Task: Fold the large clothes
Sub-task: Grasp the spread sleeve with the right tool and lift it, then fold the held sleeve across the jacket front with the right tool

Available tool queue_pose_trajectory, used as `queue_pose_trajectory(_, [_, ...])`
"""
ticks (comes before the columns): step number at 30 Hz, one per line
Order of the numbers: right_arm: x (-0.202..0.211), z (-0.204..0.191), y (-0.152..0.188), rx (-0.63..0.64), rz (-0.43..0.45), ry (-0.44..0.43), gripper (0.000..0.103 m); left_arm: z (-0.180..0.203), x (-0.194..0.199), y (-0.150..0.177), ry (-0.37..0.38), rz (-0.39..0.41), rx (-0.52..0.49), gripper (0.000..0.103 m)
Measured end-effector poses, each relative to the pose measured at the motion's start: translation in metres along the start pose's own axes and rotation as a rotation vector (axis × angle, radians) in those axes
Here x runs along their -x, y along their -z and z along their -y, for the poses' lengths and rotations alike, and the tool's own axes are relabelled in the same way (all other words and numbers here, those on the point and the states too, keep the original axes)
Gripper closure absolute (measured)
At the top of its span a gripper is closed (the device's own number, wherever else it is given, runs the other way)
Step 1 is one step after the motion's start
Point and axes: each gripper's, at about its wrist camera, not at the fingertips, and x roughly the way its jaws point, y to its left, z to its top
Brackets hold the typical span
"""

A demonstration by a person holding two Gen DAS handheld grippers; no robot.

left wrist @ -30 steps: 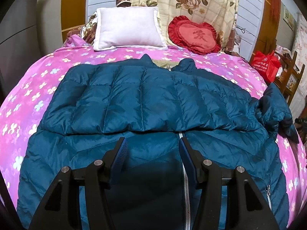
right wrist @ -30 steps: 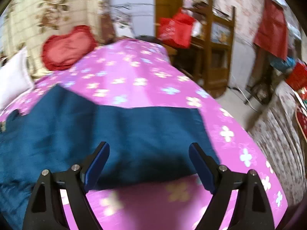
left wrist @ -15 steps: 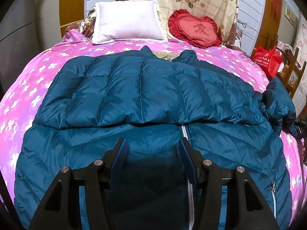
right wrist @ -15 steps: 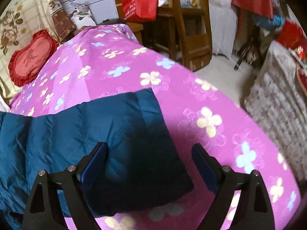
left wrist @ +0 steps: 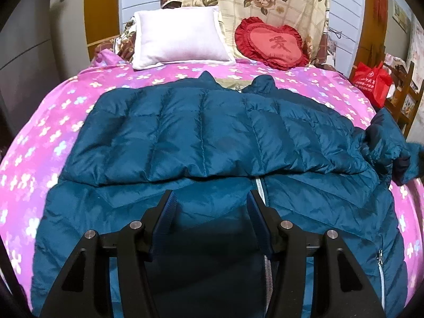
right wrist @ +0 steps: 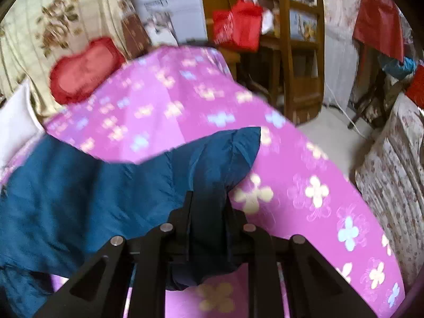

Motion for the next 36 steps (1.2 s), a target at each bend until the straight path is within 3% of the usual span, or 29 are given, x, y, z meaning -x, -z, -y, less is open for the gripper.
queue_pose_trajectory(6, [0.07, -0.04, -0.029, 0.075, 0.126, -0.087, 0.085, -0.009, 0.003, -0.004, -0.007, -0.006, 0.03, 0.066])
queue_pose_trajectory(11, [0.112, -0.09, -0.044, 0.165, 0.17, -0.166, 0.085, -0.015, 0.012, -0.007, -0.002, 0.012, 0.047, 0.066])
queue_pose_trajectory(27, [0.182, -0.314, -0.019, 0.484, 0.153, -0.502, 0.085, -0.051, 0.026, -0.018, -0.003, 0.041, 0.142, 0.066])
queue_pose_trajectory(32, [0.182, -0.389, 0.007, 0.54, 0.102, -0.633, 0.085, -0.063, 0.025, -0.019, -0.002, 0.036, 0.173, 0.066])
queue_pose_trajectory(36, [0.17, -0.432, 0.031, 0.59, 0.044, -0.684, 0.086, -0.073, 0.026, -0.021, -0.009, 0.048, 0.193, 0.066])
